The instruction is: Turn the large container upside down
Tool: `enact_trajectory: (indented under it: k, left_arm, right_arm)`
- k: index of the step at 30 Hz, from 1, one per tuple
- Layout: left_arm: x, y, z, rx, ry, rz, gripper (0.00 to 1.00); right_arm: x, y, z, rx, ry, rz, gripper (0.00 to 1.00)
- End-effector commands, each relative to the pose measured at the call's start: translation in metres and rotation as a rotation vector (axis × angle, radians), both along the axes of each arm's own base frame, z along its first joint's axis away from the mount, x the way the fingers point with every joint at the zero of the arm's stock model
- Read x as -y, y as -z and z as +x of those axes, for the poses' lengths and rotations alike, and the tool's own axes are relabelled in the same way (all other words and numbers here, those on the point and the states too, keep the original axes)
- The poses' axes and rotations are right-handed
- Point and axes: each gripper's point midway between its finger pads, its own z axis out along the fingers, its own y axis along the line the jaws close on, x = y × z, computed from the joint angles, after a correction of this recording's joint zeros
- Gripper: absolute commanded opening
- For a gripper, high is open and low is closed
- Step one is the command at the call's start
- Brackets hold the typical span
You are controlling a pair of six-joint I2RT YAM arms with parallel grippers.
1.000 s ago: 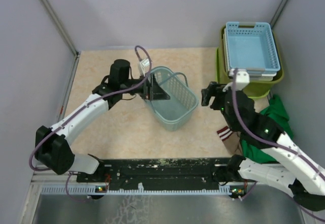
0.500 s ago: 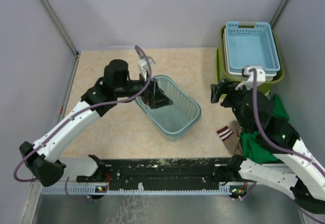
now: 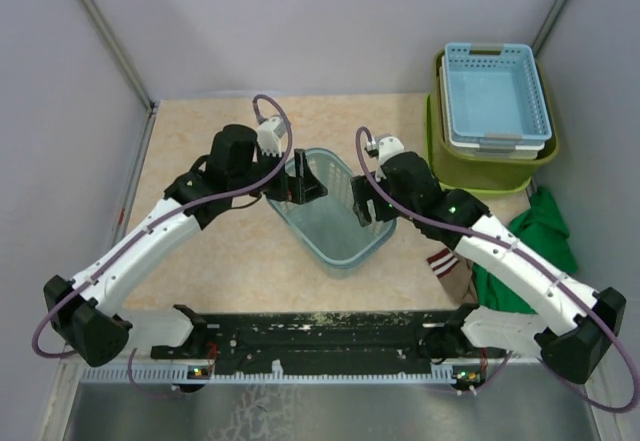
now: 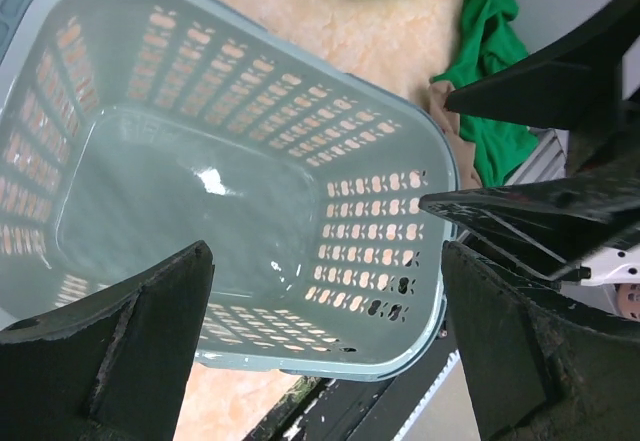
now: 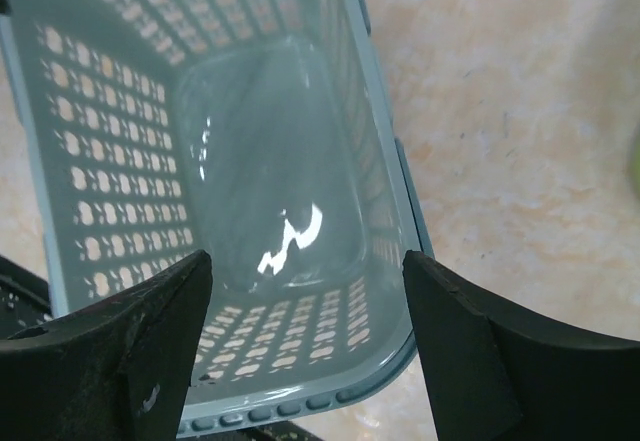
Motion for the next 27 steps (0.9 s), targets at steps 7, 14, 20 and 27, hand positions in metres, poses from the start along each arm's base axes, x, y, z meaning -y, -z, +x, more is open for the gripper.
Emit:
enact_trajectory:
  k: [7,14,20,27]
  left_arm:
    - [0.0,0.024,0.006,-0.104,-0.039,0.012,1.0]
    - [-0.002,0.045,0.018,-0.177,-0.04,0.018,0.99]
    - [-0.004,0.058,0.033,-0.188,-0.04,0.051,0.99]
    - [-0.014,0.069,0.066,-0.173,-0.075,0.103,0.99]
  right_arm:
    - [0.003,0.035,0.001,-0.175,-0.056,0.103,0.77]
    - [0.007,0.045,-0.006,-0.22,-0.048,0.11,0.76]
    - [0.016,0.009,-0.005,-0.109,-0.02,0.153,0.77]
    - [0.044,0.004,0.007,-0.054,0.121,0.139,0.77]
